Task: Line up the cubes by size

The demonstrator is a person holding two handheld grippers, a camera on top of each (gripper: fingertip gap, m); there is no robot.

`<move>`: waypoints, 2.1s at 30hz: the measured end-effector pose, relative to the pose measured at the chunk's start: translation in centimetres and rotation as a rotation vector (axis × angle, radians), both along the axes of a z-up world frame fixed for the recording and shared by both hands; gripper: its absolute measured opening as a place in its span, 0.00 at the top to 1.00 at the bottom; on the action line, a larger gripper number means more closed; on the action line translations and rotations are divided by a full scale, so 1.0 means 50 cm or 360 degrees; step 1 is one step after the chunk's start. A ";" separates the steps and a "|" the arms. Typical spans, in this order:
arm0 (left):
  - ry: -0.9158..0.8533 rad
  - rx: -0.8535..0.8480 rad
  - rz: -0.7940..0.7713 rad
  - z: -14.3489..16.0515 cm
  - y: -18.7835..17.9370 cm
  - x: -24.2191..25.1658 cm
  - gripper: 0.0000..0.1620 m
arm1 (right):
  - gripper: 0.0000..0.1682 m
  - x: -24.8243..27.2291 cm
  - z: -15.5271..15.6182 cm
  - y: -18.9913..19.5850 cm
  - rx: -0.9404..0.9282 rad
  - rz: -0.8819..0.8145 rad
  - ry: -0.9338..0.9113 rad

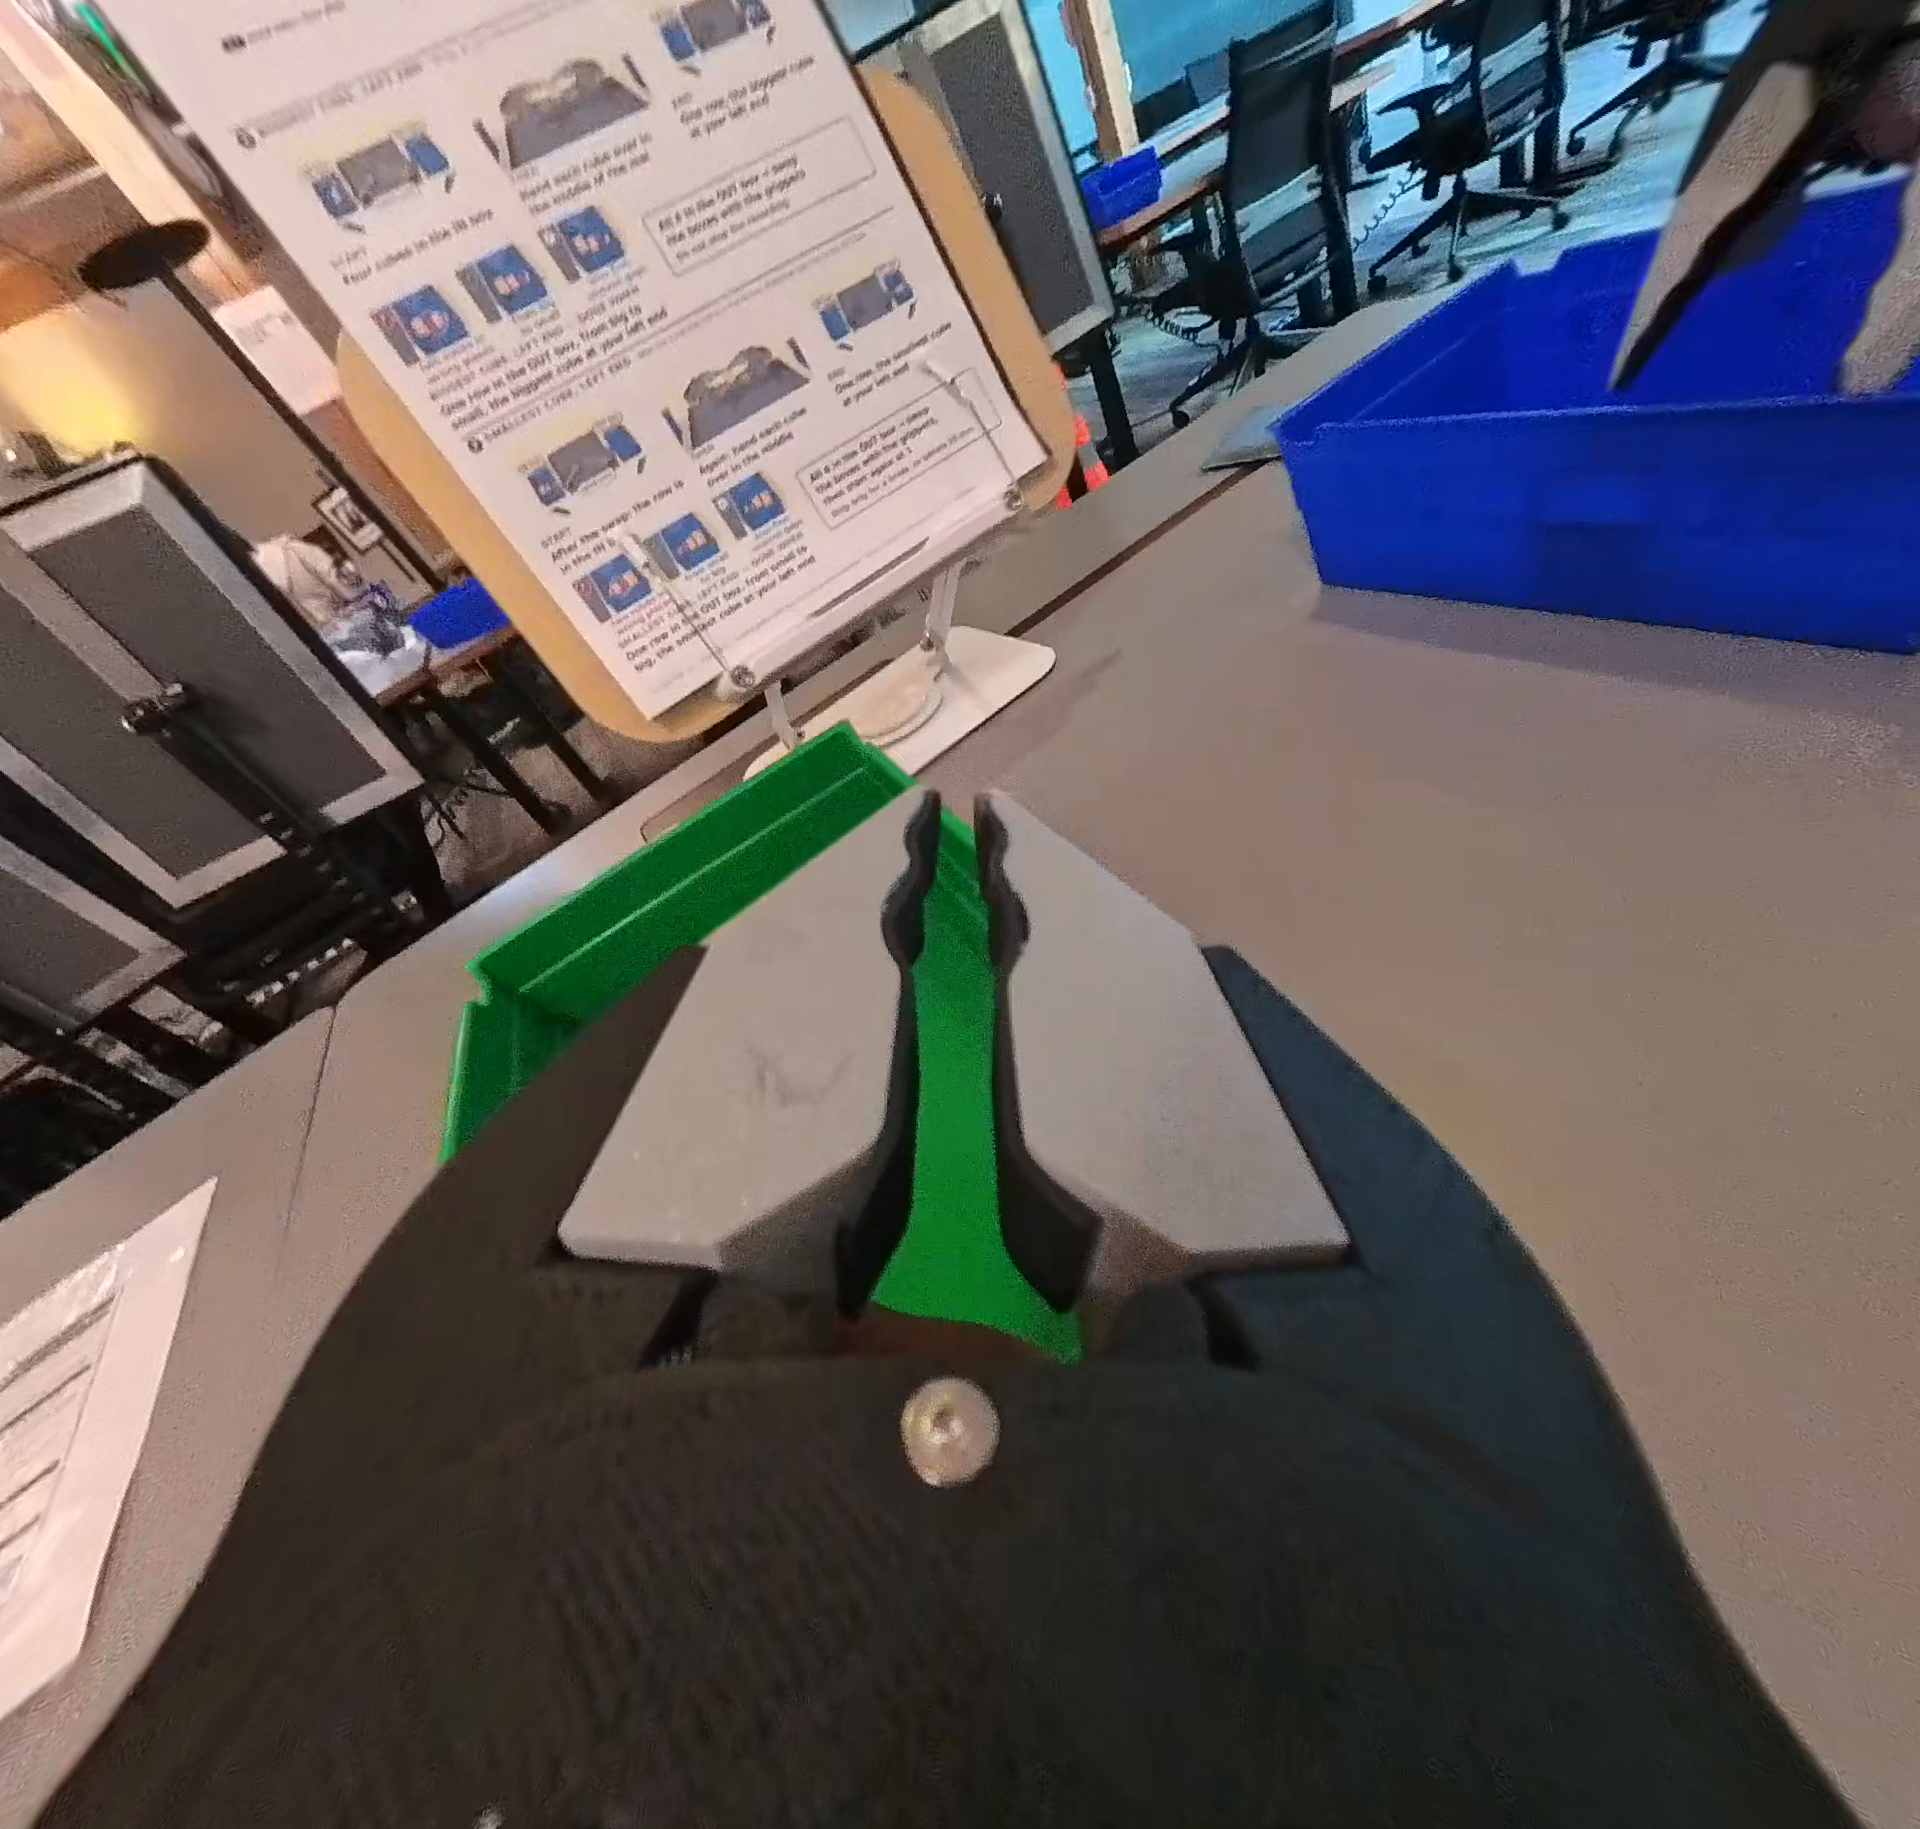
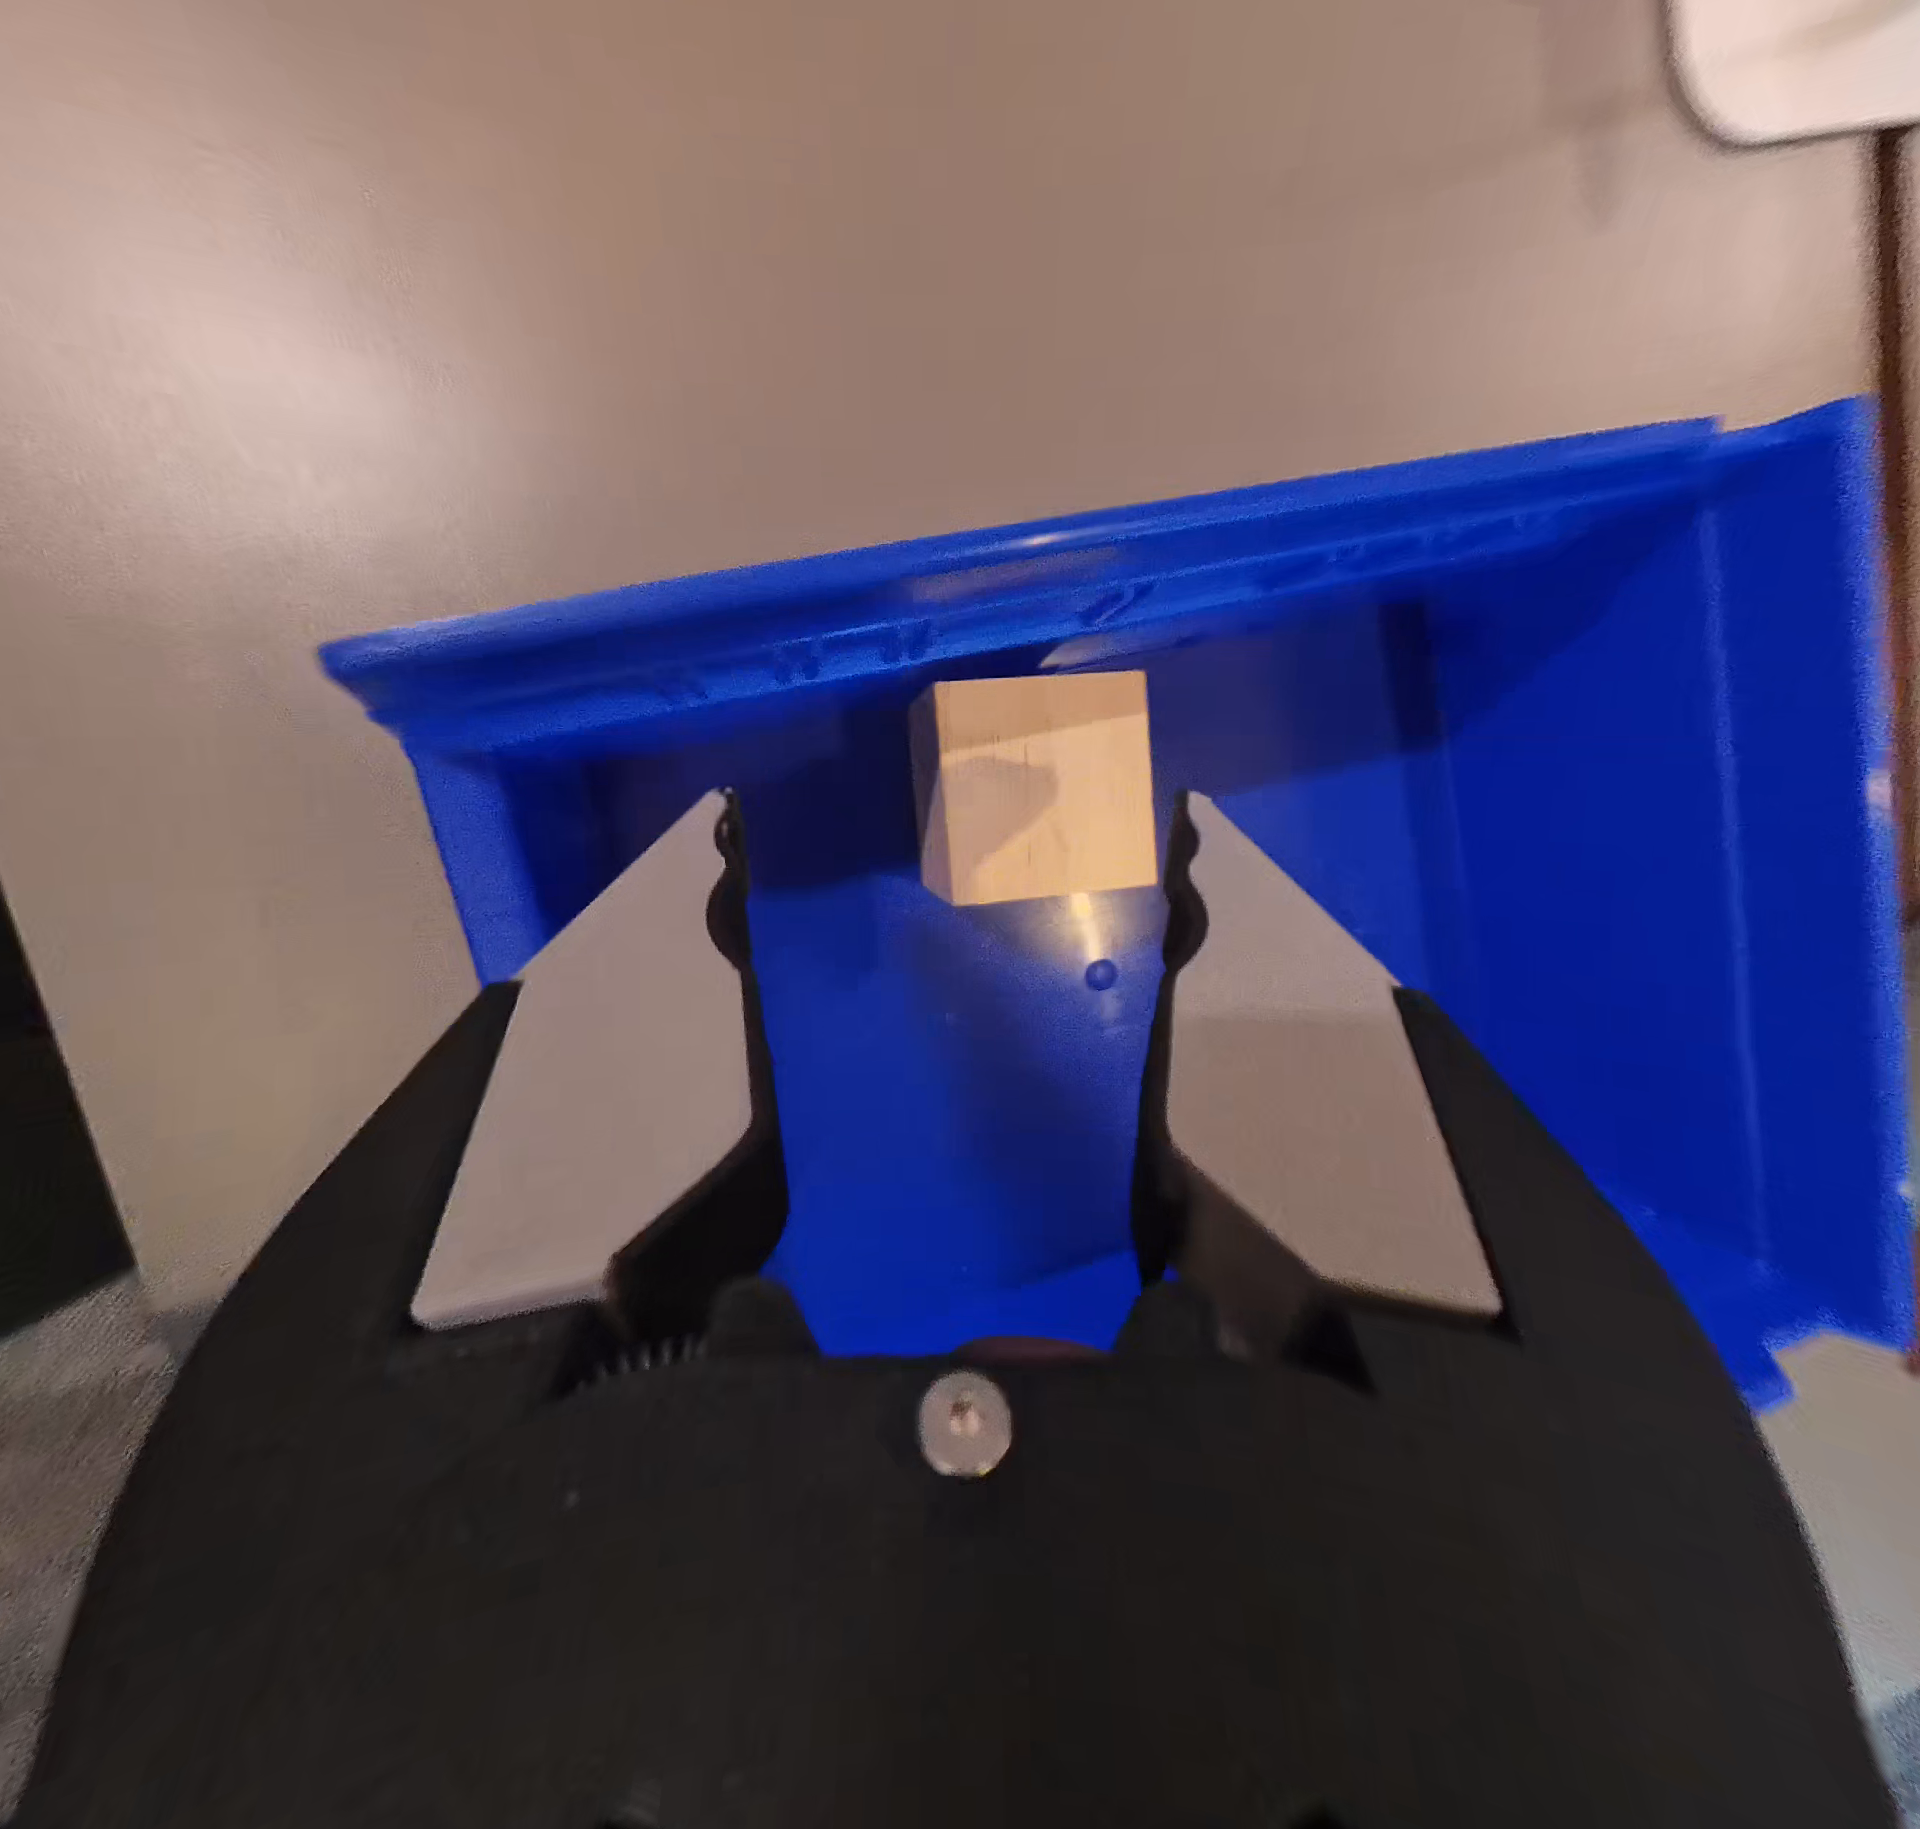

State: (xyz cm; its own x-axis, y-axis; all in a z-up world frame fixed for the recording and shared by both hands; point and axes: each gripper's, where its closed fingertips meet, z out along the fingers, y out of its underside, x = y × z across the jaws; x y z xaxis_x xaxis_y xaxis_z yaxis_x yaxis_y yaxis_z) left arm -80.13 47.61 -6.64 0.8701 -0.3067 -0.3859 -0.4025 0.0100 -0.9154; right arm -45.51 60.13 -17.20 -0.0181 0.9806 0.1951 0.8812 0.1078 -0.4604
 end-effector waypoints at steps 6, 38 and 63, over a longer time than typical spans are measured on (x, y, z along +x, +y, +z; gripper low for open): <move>-0.0026 -0.0265 -0.0169 -0.050 0.035 -0.015 0.99 | 0.53 -0.100 0.137 -0.219 -0.0008 0.0307 0.0713; 0.1674 -0.1404 -0.0669 -0.344 0.205 -0.253 0.70 | 0.59 -0.183 0.190 -0.367 -0.0603 0.0623 0.1369; 0.0682 0.0900 -0.0977 0.106 -0.185 0.398 0.70 | 0.69 -0.320 0.307 -0.452 -0.1289 0.0360 0.1737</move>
State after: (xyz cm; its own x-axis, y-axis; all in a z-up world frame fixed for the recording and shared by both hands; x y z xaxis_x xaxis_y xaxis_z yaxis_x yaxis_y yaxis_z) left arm -60.21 38.35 -1.35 0.3674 -0.3339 -0.8680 -0.4807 0.7308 -0.4846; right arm -61.52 37.55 -1.86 -0.3990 0.8225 -0.4054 0.0352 -0.4280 -0.9031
